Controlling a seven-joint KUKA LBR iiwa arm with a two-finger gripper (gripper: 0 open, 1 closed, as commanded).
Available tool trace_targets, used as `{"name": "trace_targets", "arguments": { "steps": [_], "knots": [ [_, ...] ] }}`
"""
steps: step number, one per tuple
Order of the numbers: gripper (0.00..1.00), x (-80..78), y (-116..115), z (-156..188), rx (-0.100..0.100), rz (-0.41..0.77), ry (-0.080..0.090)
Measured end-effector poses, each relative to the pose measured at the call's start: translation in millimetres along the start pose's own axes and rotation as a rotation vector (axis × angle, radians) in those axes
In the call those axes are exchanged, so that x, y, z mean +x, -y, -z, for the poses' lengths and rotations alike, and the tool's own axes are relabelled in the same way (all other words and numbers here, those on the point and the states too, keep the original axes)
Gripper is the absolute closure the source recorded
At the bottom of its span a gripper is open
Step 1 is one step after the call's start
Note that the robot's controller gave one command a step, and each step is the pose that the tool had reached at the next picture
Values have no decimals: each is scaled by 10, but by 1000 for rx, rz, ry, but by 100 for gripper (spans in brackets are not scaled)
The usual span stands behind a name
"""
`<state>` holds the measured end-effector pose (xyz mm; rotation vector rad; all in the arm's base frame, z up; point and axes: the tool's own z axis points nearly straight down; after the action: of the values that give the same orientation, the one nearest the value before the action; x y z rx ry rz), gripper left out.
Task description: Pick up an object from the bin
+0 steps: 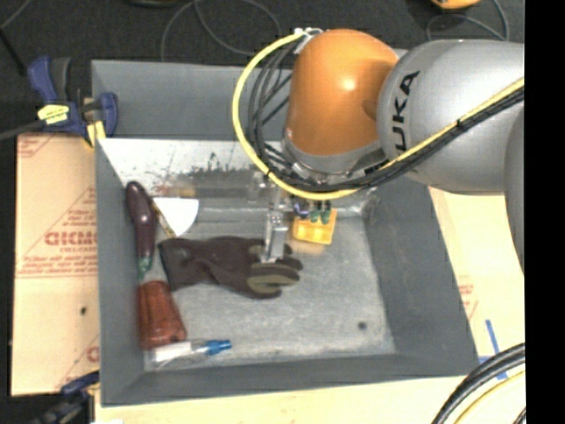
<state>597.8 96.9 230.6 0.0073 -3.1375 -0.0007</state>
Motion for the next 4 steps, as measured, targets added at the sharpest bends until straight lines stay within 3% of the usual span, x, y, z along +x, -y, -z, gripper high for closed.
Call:
{"name": "trace_targets", "arguments": {
  "steps": [1,2,3,4],
  "knots": [
    [0,-10,5,50,-1,-2,8],
    [0,-56,58,-345,-2,-8,15],
    [0,-36,18,-758,-2,-153,6],
    [0,-88,37,-1227,-6,-310,17]
  ]
}}
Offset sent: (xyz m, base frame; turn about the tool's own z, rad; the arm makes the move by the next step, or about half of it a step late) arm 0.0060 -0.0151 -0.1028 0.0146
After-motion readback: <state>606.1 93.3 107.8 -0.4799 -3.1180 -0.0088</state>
